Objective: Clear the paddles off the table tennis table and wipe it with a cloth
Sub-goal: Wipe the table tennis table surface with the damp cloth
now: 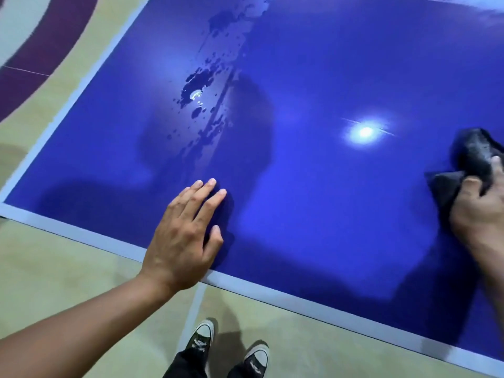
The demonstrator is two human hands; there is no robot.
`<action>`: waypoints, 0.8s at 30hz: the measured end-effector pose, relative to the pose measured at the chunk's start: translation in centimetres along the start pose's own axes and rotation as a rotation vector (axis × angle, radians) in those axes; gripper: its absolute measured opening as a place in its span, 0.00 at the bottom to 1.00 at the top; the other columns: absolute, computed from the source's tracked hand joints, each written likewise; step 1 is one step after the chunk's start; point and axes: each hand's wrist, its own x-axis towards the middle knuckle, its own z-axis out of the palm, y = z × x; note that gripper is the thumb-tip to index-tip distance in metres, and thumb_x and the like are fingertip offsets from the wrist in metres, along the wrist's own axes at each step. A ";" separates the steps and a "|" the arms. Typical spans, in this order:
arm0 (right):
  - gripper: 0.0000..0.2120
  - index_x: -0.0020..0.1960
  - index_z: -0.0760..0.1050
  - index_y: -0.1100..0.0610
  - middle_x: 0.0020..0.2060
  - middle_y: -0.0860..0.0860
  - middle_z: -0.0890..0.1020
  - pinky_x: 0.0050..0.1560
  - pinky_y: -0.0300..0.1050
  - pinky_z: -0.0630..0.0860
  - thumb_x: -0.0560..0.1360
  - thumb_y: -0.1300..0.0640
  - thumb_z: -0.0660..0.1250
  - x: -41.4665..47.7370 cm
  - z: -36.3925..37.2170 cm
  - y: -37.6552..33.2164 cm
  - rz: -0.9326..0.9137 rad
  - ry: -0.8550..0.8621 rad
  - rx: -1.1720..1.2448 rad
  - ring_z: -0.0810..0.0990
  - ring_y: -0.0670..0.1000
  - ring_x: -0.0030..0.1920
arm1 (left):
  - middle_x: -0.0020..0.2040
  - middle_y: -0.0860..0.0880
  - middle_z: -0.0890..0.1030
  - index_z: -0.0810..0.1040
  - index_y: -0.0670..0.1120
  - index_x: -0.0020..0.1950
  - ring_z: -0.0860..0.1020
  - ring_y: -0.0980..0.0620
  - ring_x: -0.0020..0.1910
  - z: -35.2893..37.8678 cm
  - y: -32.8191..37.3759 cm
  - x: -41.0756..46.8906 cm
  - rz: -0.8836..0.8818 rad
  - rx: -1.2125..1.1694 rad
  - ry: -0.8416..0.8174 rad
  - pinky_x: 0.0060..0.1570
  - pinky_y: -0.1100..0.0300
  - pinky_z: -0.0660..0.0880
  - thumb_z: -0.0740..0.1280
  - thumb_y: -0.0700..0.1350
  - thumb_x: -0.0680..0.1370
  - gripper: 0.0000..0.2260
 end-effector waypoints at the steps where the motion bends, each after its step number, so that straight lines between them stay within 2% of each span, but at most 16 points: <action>1: 0.26 0.78 0.58 0.50 0.77 0.59 0.64 0.76 0.67 0.59 0.82 0.43 0.48 0.3 0.3 0.1 0.024 -0.018 0.027 0.64 0.64 0.76 | 0.78 0.46 0.66 0.68 0.44 0.77 0.62 0.45 0.79 0.1 0.0 -0.1 0.002 -0.001 0.005 0.76 0.44 0.62 0.57 0.48 0.79 0.25; 4: 0.26 0.80 0.59 0.54 0.77 0.62 0.65 0.79 0.61 0.57 0.84 0.46 0.48 0.6 1.1 -1.3 0.075 -0.096 0.047 0.63 0.64 0.77 | 0.78 0.46 0.65 0.68 0.44 0.77 0.62 0.44 0.79 0.6 -0.3 -0.1 0.009 0.011 0.017 0.76 0.44 0.61 0.56 0.48 0.79 0.26; 6: 0.30 0.80 0.61 0.56 0.78 0.63 0.64 0.80 0.61 0.54 0.82 0.44 0.49 -1.6 1.1 -4.6 0.079 0.027 0.039 0.63 0.63 0.77 | 0.78 0.45 0.65 0.68 0.44 0.77 0.62 0.44 0.79 0.7 -0.4 0.1 0.014 0.012 0.017 0.76 0.44 0.60 0.56 0.48 0.79 0.26; 8: 0.32 0.80 0.62 0.57 0.79 0.61 0.63 0.80 0.60 0.49 0.80 0.44 0.50 -5.4 0.4 -10.4 -0.050 0.056 0.050 0.61 0.60 0.79 | 0.78 0.44 0.66 0.68 0.44 0.77 0.62 0.43 0.79 0.7 -0.4 0.2 0.021 0.019 0.017 0.76 0.44 0.60 0.56 0.48 0.79 0.26; 13: 0.31 0.83 0.56 0.52 0.82 0.54 0.57 0.81 0.55 0.42 0.82 0.45 0.53 -13.3 2.4 -26.7 -0.408 -0.103 0.007 0.54 0.52 0.82 | 0.77 0.43 0.67 0.70 0.42 0.76 0.64 0.42 0.78 0.4 -0.6 0.3 0.035 -0.009 0.044 0.76 0.44 0.61 0.57 0.47 0.79 0.25; 16: 0.31 0.83 0.57 0.50 0.82 0.52 0.57 0.81 0.54 0.41 0.81 0.45 0.52 -17.7 3.6 -32.6 -0.612 -0.176 0.056 0.53 0.50 0.82 | 0.75 0.40 0.70 0.71 0.40 0.74 0.65 0.41 0.77 0.3 -1.2 0.3 0.044 -0.005 0.071 0.77 0.46 0.61 0.57 0.44 0.77 0.25; 20: 0.29 0.82 0.57 0.47 0.82 0.50 0.57 0.81 0.53 0.40 0.82 0.45 0.53 -17.2 3.3 -31.9 -0.668 -0.247 0.079 0.52 0.48 0.82 | 0.76 0.40 0.69 0.71 0.41 0.74 0.65 0.40 0.76 0.1 -1.3 0.2 0.060 -0.015 0.046 0.77 0.45 0.60 0.56 0.42 0.76 0.26; 24: 0.29 0.83 0.56 0.47 0.82 0.50 0.57 0.81 0.53 0.42 0.82 0.45 0.52 -13.9 2.0 -25.2 -0.503 -0.195 0.036 0.54 0.49 0.82 | 0.77 0.41 0.68 0.70 0.42 0.76 0.65 0.41 0.77 0.1 -1.1 0.1 0.044 -0.017 0.037 0.77 0.45 0.60 0.56 0.41 0.76 0.27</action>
